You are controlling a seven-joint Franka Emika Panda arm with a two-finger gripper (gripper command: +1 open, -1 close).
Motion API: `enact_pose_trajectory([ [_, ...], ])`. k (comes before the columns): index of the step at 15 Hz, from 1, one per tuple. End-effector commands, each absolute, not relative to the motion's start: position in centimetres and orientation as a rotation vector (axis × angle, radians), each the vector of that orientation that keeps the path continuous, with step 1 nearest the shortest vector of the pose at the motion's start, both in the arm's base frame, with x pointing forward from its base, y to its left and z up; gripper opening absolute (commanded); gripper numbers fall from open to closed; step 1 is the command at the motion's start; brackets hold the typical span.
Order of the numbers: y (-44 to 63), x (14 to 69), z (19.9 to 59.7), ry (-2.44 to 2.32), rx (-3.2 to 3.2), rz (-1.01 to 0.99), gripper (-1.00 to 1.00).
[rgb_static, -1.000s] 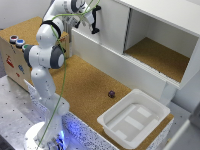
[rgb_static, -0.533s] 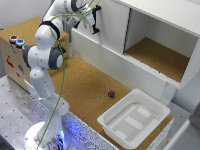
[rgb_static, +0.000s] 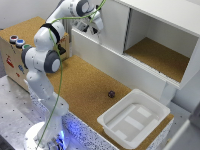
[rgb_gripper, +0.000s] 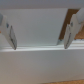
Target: Move the door to the left side
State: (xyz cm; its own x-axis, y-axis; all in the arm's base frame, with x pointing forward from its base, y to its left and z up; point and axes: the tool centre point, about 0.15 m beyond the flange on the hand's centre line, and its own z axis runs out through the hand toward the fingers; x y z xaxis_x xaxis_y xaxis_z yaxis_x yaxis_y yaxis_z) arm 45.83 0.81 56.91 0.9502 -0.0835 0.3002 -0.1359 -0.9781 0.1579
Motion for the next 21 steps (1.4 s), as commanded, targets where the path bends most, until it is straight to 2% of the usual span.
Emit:
enact_pose_trajectory([
  [1, -6.4, 41.5, 53.4, 0.071, 3.032, 0.703, 1.00],
  [4, -7.0, 41.1, 51.7, 0.098, 3.082, 0.672, 1.00],
  [10, -6.2, 39.8, 45.4, 0.252, 3.179, 0.461, 1.00],
  [13, -6.6, 39.4, 44.3, 0.252, 3.199, 0.367, 1.00],
  [21, -6.6, 39.4, 44.3, 0.252, 3.199, 0.367, 1.00],
])
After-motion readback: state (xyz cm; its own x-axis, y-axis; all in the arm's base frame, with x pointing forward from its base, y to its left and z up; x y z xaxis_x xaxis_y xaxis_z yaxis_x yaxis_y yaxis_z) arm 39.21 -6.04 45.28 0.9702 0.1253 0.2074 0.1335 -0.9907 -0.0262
